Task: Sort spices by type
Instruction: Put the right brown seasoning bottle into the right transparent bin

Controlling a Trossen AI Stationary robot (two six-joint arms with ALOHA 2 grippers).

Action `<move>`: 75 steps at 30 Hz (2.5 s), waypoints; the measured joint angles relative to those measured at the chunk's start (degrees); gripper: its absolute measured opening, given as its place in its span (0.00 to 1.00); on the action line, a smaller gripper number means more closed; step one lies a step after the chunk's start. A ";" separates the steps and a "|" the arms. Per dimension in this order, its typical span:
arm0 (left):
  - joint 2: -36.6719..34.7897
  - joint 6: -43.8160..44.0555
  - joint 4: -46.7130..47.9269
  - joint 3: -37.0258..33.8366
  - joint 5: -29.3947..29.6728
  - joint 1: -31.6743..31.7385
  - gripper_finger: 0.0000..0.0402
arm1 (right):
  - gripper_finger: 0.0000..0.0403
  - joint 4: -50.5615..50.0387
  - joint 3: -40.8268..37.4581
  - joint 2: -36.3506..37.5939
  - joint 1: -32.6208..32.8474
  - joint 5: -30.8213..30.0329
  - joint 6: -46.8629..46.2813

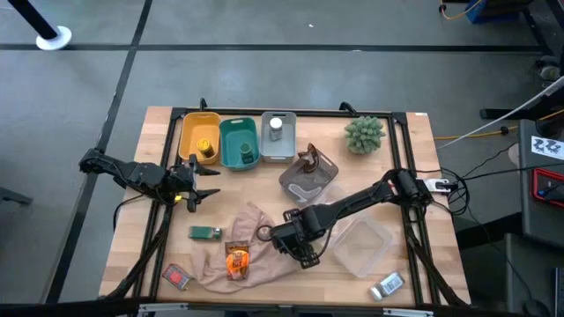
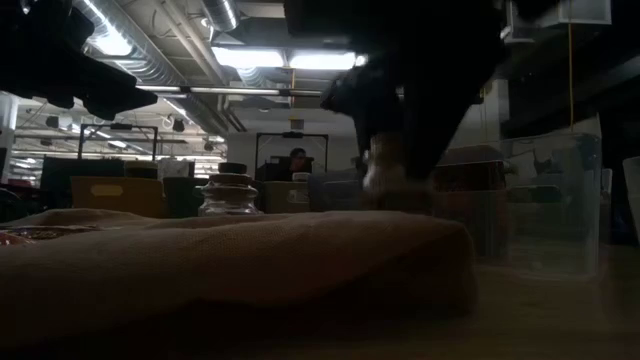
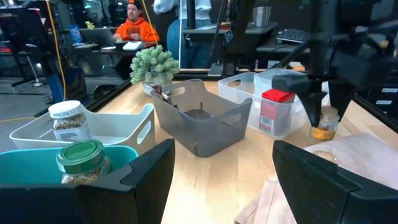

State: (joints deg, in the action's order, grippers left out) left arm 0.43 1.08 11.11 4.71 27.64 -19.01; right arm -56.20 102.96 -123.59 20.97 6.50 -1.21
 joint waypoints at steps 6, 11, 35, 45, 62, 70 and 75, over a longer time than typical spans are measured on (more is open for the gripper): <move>-0.02 -0.02 0.00 0.00 0.00 0.01 0.63 | 0.47 -8.26 7.33 0.12 0.00 0.00 -0.02; -0.02 -0.02 0.00 0.00 0.00 -0.01 0.64 | 0.48 -16.14 12.36 0.20 0.07 0.08 -3.36; 0.00 -0.02 0.00 0.00 0.00 0.00 0.64 | 0.47 -33.99 13.54 4.33 8.34 -4.58 -19.71; 0.00 0.00 -0.03 0.00 0.00 -0.01 0.63 | 0.47 -33.78 7.60 7.00 15.19 -7.75 -31.67; -0.02 0.00 0.00 0.00 0.00 0.00 0.64 | 0.48 -22.62 -10.64 10.84 20.32 -12.05 -41.49; -0.01 -0.02 0.00 0.00 0.00 0.00 0.64 | 0.48 -18.68 -13.08 10.84 20.26 -13.43 -38.44; 0.00 -0.02 0.00 0.00 0.00 0.01 0.64 | 0.48 -17.64 -13.09 10.84 20.26 -14.53 -37.10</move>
State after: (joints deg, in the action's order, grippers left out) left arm 0.43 1.07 11.11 4.71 27.64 -19.00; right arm -73.84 89.86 -112.75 41.23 -8.03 -38.31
